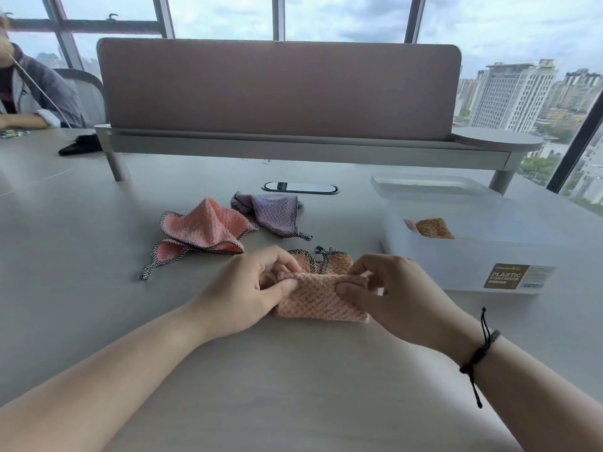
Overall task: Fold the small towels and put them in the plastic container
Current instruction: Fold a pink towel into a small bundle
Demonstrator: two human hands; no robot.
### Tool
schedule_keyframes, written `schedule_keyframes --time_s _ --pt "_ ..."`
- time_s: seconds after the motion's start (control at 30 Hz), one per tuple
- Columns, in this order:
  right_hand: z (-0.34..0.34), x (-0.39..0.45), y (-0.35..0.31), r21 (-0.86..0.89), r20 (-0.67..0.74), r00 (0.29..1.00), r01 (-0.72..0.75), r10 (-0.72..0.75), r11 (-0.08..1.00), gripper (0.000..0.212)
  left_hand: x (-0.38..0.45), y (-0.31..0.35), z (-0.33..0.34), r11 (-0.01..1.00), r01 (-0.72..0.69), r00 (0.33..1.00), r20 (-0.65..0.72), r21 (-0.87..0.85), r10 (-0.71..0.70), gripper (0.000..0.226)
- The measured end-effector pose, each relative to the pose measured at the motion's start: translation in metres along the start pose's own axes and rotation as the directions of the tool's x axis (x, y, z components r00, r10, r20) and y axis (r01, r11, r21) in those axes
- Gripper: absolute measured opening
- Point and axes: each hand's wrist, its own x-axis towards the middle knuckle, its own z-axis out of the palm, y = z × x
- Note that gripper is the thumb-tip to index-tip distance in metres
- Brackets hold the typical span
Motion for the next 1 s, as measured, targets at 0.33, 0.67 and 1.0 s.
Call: schedule_keyframes --time_s 0.33,0.67,1.0 --pt "0.010 0.001 0.002 0.038 -0.036 0.996 -0.084 0.085 0.996 0.023 0.000 0.004 0.002 0.988 0.046 0.998 -0.060 0.150 -0.037 0.017" --pt "0.015 0.002 0.005 0.046 -0.033 0.995 -0.088 0.090 0.995 0.031 0.002 0.005 0.003 0.981 0.019 0.996 -0.088 0.195 -0.002 0.011" --pt "0.020 0.002 0.003 -0.110 -0.052 0.996 -0.076 0.070 0.991 0.037 -0.002 0.009 -0.002 0.897 -0.243 0.966 0.008 0.369 0.259 0.023"
